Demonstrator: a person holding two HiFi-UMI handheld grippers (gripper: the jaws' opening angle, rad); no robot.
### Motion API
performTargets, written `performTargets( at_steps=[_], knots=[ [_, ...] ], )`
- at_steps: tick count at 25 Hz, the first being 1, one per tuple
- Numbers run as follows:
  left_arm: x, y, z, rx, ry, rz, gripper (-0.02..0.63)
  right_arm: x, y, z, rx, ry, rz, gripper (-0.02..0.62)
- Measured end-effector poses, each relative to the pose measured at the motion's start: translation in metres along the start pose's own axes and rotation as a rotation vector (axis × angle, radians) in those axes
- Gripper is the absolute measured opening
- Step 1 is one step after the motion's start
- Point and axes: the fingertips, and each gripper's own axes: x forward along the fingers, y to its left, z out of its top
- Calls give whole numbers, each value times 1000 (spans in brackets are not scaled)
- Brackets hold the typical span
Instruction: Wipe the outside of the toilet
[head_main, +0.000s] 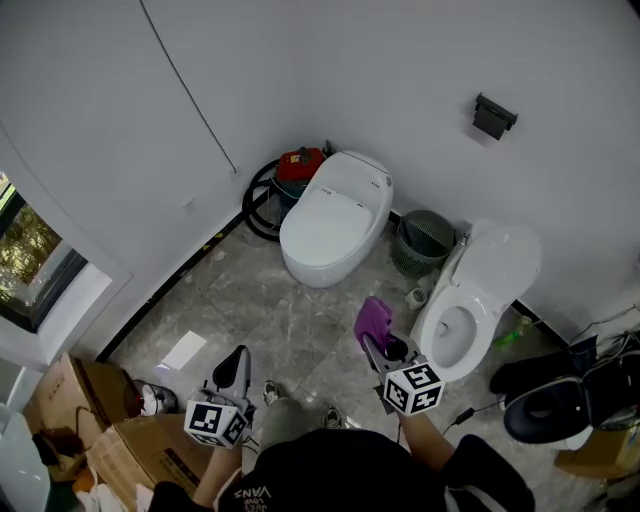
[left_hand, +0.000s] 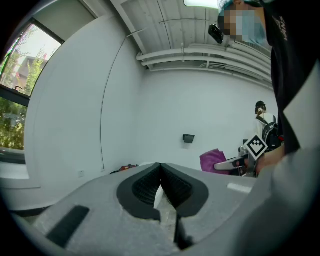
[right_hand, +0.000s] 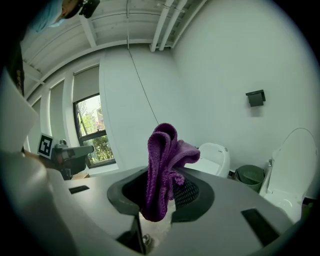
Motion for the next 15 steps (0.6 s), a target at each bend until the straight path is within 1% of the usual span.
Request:
performTargets(
  at_steps=[2, 4, 10, 15],
  knots=[
    [10, 19, -1, -10, 3, 2, 8, 14, 0, 3, 5, -2, -7, 106],
    [27, 35, 0, -10, 2, -14, 8, 30, -2, 8, 3, -8, -21, 104],
    [82, 82, 25, 19, -5, -124, 8, 84, 1, 30, 14, -20, -97, 104],
    [121, 128, 40, 27, 2, -190, 8, 130, 6, 48, 21, -31, -152, 104]
  ],
)
